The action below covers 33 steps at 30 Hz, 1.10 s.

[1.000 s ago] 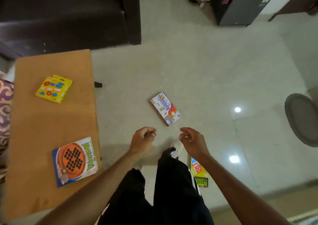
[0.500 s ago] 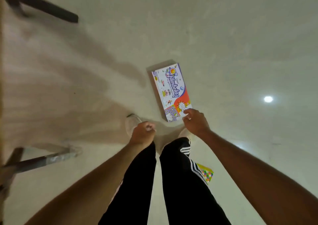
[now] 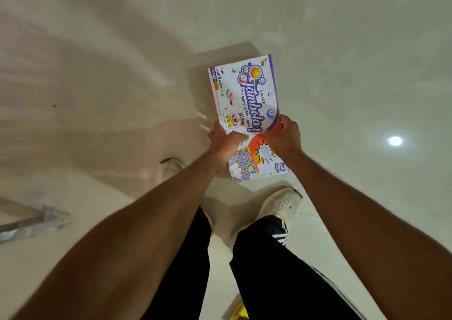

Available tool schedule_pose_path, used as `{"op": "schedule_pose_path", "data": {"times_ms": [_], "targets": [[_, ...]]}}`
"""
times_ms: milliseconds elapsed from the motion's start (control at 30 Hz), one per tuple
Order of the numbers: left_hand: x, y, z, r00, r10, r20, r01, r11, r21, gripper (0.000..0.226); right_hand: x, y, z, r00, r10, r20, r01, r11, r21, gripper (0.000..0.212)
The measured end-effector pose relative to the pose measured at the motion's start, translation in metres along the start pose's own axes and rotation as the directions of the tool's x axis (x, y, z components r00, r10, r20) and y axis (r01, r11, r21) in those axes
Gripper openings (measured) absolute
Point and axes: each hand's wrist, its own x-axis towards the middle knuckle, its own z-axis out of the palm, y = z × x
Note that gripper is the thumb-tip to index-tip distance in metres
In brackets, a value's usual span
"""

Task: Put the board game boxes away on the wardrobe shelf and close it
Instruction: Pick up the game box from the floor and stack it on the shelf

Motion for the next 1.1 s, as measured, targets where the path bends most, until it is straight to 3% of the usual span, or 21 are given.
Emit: {"op": "schedule_pose_path", "data": {"times_ms": [233, 467, 600, 767, 867, 1100], "targets": [[-0.169, 0.047, -0.091, 0.997, 0.079, 0.018, -0.077, 0.991, -0.109, 0.064, -0.166, -0.110, -0.076, 0.989, -0.145, 0.021, 0.139, 0.972, 0.190, 0.017], [-0.431, 0.104, -0.203, 0.988, 0.144, -0.047, -0.151, 0.941, -0.303, 0.058, -0.377, -0.235, -0.177, 0.923, -0.360, 0.138, 0.347, 0.932, 0.109, 0.042], [-0.558, 0.107, -0.260, 0.969, 0.222, -0.108, -0.247, 0.883, -0.398, 0.060, -0.474, -0.301, -0.222, 0.840, -0.500, 0.212, 0.485, 0.866, 0.123, 0.045], [-0.661, 0.074, -0.311, 0.933, 0.249, -0.259, -0.348, 0.807, -0.478, 0.064, -0.557, -0.361, -0.232, 0.722, -0.592, 0.358, 0.594, 0.796, 0.117, 0.033], [-0.702, 0.036, -0.324, 0.916, 0.222, -0.335, -0.380, 0.750, -0.541, 0.062, -0.601, -0.381, -0.211, 0.650, -0.600, 0.467, 0.641, 0.763, 0.087, 0.029], [-0.773, -0.087, -0.360, 0.837, 0.022, -0.547, -0.459, 0.572, -0.680, 0.063, -0.721, -0.398, -0.113, 0.403, -0.586, 0.703, 0.799, 0.600, 0.042, 0.031]]}}
